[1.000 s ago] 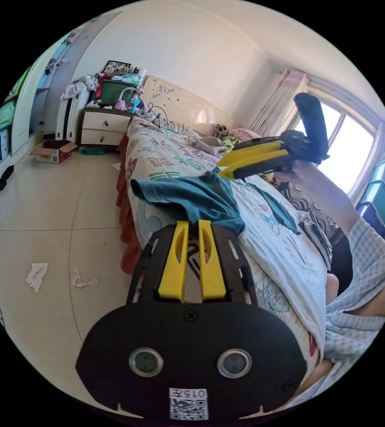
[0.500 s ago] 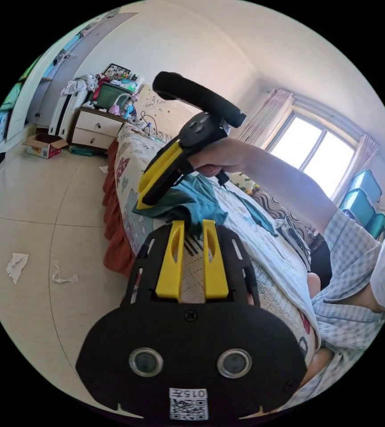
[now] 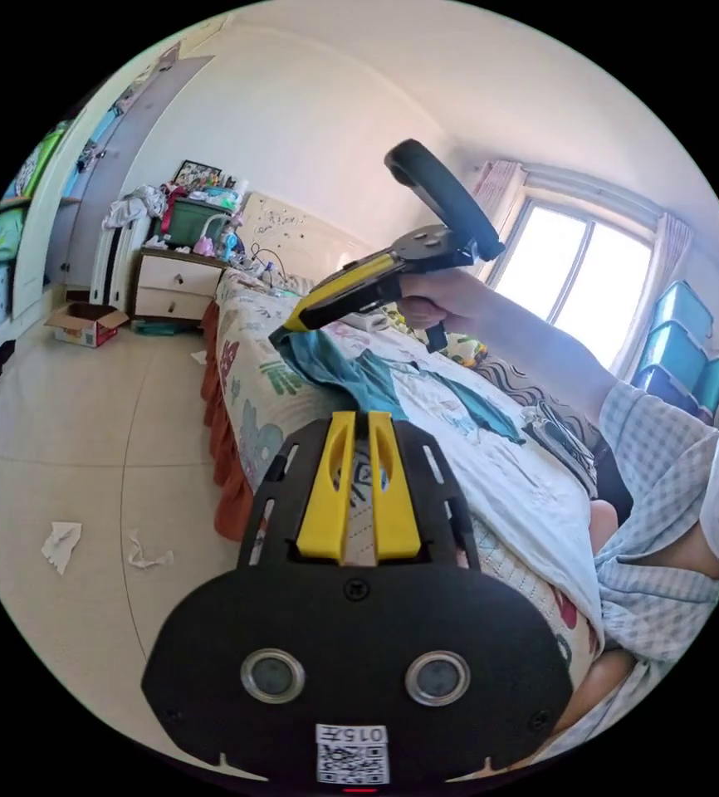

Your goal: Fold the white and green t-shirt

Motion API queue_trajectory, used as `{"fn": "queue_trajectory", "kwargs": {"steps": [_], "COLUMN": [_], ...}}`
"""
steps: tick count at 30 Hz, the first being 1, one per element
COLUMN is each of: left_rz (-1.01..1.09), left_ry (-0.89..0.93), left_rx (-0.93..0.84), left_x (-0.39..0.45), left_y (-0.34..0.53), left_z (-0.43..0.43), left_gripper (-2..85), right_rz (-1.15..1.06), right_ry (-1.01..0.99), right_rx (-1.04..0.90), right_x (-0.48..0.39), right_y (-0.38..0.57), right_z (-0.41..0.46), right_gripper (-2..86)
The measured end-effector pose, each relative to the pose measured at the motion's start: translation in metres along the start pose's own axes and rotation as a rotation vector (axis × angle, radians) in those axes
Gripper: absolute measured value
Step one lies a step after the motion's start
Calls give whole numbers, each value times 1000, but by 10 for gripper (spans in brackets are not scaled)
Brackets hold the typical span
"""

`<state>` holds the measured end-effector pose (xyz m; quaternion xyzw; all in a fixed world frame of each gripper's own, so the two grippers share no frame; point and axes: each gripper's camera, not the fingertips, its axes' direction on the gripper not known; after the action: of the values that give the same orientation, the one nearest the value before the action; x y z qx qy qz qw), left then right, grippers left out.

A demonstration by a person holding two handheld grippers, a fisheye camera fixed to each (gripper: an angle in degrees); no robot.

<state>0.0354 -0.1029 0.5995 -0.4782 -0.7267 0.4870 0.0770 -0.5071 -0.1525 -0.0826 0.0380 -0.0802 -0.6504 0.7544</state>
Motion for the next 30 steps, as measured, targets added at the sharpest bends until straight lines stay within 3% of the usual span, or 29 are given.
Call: {"fn": "queue_trajectory", "kwargs": {"steps": [5,8,13,17,22,24,27,30], "left_rz": [330,477,464,443,514,564,649,684], "left_ry": [48,119,132,124,93,67,-25,-8], "left_rx": [-17,-175,-321,-189,-325,-367,-359,-390], "left_x": [96,144,150,154,172,186,207,215], "left_y": [-61,-57,-30,-29,-12,-7,3,10], "left_z": [6,52,86,66,101,111,118,127], "left_gripper": [17,40,80,85,88,87,62,13], "right_rz": [296,407,517,467,243,229,261,300], "right_ry": [-91,-204,-223,-215,-377,-292,-295,-278], "right_rx": [243,185,127,137,-18,-79,-55,-55], "right_x": [71,87,99,105,75,70,79,91], "right_y": [145,231,326,337,314,313,323,338], "right_z": [-74,-68,-57,-56,-20,-8,-12,-18], "right_gripper": [-7,2,50,89,112,99,63,2]}}
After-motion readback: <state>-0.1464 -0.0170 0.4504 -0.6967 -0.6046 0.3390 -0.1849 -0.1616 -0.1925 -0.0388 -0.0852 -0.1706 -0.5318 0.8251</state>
